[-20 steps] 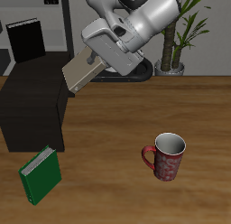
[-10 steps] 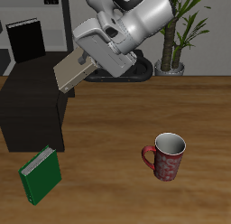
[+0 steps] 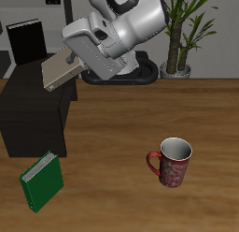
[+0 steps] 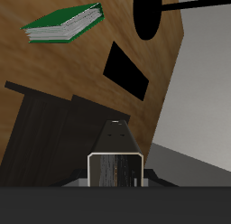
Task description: Place the black book upright on top of the shelf and place the yellow book flat on top of the shelf
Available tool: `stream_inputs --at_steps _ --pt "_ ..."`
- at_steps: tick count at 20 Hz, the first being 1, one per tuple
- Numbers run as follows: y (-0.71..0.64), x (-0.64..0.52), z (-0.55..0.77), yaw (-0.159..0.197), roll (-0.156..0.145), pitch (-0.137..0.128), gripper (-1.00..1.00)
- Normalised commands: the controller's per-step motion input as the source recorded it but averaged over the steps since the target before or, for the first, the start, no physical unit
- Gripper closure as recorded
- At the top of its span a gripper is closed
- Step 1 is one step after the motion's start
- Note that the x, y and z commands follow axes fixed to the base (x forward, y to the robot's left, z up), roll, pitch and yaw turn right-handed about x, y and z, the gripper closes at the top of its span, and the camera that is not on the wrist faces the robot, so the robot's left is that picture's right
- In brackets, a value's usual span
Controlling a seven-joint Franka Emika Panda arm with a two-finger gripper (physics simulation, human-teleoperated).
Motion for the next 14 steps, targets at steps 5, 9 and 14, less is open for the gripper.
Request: stream_inputs --at_steps 5,9,14 --pt "-0.37 0.03 0.07 -0.042 -0.079 -0.006 1.0" --pt "-0.31 0.15 0.03 -0.051 0.02 0.039 1.0" --pt "-0.18 0.18 0.08 -0.056 0.07 -0.001 1.0"
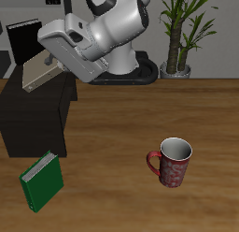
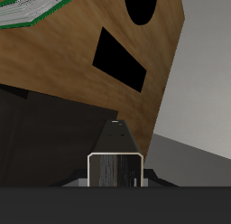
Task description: Place the black book upright on top of the shelf and place the yellow book flat on top of the shelf
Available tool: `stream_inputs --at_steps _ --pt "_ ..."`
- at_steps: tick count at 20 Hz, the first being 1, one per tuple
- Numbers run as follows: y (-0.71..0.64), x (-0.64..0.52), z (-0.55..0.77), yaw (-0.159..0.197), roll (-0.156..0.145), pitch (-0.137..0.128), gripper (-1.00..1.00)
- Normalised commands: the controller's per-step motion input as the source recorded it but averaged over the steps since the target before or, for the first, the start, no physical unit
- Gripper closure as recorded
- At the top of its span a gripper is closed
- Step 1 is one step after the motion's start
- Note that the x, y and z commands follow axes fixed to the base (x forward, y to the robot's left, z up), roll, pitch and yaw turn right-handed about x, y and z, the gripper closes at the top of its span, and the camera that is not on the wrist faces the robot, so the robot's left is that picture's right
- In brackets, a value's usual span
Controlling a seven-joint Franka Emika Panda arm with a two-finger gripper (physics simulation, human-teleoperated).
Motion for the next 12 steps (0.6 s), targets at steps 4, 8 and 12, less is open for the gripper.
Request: stream_inputs --at_steps 4,8,12 --pt "-0.26 0.18 -0.17 -0.015 -0.021 0.055 1.0" --pt "-0.26 0.09 -0.2 -0.003 -0.038 0.051 1.0" --pt "-0.29 0.02 -0.13 -0.009 -0.057 0.027 1.0"
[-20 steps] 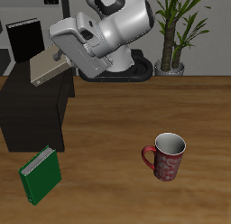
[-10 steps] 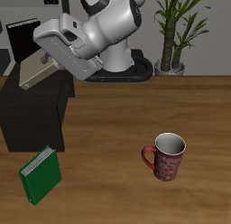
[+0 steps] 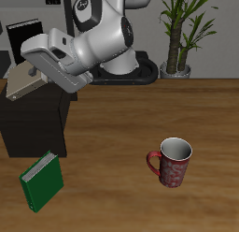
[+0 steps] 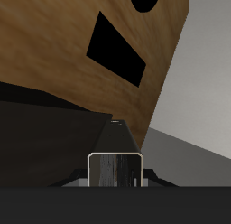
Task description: Place the black book upright on top of the shelf and place the yellow book flat on top of the shelf
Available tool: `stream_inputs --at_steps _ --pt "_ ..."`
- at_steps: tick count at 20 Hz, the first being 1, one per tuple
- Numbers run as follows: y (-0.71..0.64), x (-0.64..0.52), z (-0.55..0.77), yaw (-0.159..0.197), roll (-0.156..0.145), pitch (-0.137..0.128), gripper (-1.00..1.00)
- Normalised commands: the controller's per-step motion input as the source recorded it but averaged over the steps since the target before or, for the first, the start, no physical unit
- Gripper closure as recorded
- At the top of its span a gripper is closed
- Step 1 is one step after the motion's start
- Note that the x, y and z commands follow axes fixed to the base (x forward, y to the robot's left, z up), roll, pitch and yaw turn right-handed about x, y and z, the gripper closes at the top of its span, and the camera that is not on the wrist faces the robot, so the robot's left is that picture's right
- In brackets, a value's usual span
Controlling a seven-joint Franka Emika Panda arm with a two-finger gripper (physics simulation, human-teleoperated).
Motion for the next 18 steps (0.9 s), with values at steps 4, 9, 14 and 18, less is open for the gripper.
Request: stream_inputs --at_steps 4,9,14,18 --pt "0.01 0.08 -0.16 -0.029 0.05 0.06 1.0" --pt "0.49 0.06 -0.27 -0.079 0.329 0.216 -1.0" --pt "0.56 -0.06 0.04 -0.175 0.398 0.159 -1.0" --pt "0.06 0.15 0.02 -0.1 0.129 0.039 -1.0"
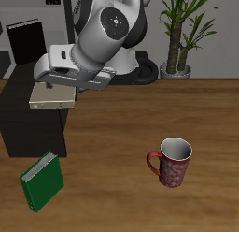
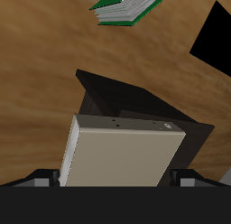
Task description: Place the black book upright on top of the shelf and place the yellow book flat on top of the shelf
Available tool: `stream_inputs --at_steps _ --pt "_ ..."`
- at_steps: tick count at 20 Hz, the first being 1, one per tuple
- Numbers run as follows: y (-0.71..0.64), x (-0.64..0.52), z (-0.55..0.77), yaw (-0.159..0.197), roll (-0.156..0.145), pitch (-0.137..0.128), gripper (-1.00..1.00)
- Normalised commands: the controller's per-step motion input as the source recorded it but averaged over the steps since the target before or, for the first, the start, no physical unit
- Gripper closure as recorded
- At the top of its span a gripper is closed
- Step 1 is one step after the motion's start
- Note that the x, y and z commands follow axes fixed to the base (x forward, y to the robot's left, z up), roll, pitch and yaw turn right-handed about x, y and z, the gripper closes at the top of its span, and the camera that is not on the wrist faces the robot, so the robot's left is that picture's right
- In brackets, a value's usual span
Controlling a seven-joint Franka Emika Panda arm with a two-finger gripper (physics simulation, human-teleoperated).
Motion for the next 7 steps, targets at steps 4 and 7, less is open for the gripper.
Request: stream_inputs --at_steps 4,7 --pt "0.23 0.06 0.26 -0.024 0.086 -0.116 -1.0" --pt "0.37 -0.11 0.16 -0.041 0.099 -0.035 -1.0"
